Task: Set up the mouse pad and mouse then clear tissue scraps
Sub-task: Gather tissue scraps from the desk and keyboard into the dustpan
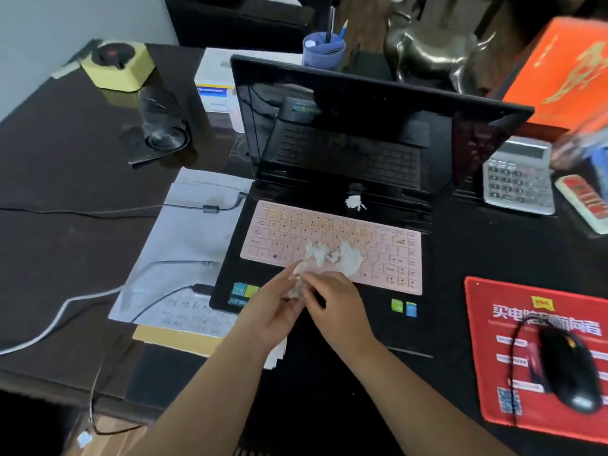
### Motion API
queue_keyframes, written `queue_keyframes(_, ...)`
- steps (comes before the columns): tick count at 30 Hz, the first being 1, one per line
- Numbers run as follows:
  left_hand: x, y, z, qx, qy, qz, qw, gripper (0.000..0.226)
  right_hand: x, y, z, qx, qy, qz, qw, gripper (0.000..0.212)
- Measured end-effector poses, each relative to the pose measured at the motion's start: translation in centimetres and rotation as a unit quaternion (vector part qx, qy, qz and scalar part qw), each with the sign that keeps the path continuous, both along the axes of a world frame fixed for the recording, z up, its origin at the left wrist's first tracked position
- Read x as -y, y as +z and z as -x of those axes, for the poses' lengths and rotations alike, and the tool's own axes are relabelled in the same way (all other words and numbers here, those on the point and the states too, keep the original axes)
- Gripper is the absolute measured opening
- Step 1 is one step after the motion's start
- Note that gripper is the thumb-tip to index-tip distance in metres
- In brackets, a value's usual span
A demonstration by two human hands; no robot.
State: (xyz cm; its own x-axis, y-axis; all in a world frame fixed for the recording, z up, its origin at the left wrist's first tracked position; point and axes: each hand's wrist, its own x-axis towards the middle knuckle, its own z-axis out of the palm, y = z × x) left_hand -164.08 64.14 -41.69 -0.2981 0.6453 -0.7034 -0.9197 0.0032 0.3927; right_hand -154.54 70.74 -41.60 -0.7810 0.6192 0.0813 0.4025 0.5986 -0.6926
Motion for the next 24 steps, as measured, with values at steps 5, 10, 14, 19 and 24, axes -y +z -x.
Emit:
queue_keyframes(5, 0.3, 1.1, 3.4, -0.001, -0.021, 0.022, 1.000, 0.025, -2.6, 0.5, 0.5, -0.015, -0.143, 0.011, 0.989, 0.026)
queue_keyframes(10, 0.7, 1.8, 5.4, 0.028, -0.037, 0.020, 0.999, 0.028, -5.8, -0.4, 0.3, 0.169, -0.041, 0.009, 0.985, 0.050)
queue_keyframes(14, 0.1, 1.9, 5.2, 0.041, -0.035, 0.030, 0.998, 0.024, -4.8, -2.2, -0.2, 0.215, 0.024, -0.067, 0.974, 0.055)
queue_keyframes(19, -0.7, 1.5, 4.7, 0.038, -0.051, 0.036, 0.997, 0.020, -3.9, -3.6, -1.5, 0.179, -0.001, -0.178, 0.967, 0.055)
queue_keyframes(24, -1.4, 1.5, 3.7, 0.031, -0.064, 0.033, 0.997, 0.022, -3.5, -3.2, -2.2, 0.118, -0.030, -0.198, 0.973, 0.051)
